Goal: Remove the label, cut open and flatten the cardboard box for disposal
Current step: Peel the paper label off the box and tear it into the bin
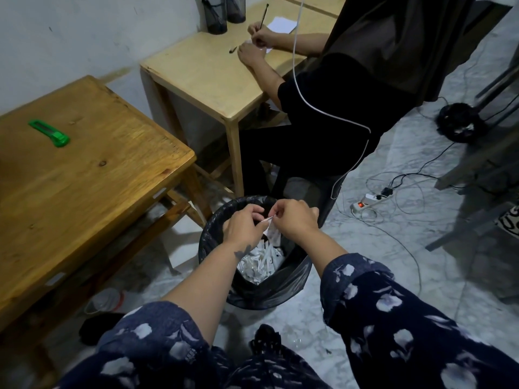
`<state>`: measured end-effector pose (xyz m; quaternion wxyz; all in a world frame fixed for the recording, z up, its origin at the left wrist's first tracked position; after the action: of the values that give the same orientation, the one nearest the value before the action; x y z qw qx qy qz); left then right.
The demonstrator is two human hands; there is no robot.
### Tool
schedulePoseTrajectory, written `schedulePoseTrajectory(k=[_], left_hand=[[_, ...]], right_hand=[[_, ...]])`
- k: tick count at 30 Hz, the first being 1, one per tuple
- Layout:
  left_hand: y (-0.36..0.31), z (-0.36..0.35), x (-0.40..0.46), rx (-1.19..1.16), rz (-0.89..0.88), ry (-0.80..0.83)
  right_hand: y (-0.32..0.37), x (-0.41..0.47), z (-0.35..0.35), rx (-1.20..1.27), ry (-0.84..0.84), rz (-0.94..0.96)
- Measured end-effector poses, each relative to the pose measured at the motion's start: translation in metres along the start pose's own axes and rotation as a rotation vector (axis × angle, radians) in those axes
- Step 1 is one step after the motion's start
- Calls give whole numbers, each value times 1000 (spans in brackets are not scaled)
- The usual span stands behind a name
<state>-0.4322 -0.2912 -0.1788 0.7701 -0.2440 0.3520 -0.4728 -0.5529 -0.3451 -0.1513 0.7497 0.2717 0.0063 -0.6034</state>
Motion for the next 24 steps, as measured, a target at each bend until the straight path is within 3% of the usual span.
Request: schedulePoseTrajectory(k=[3, 8, 13, 18, 24], left_hand=[[7, -10, 6, 108, -3, 52], [29, -21, 9, 81, 60, 109], [34, -16, 8, 80, 73, 130], [23, 30, 7, 53, 22, 62], [26, 136, 2, -27, 67, -135]], right_hand=[[-14, 7, -12, 13, 27, -57], [-34, 10, -34, 136, 127, -162], [-20, 10, -42, 195, 208, -67], [29, 16, -23, 190, 175, 43], [142, 23, 0, 179, 174, 254]])
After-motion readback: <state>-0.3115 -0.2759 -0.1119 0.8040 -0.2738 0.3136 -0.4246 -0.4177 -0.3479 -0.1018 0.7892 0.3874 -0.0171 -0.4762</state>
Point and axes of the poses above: each hand's wrist, its own x-axis towards the middle knuckle, its own z-axis out of the back of the hand, y = z × x, the point moved 9 cm from there along x, towards the middle knuckle, and after that the axes turned 3 degrees about -x, right-handed, at the moved point
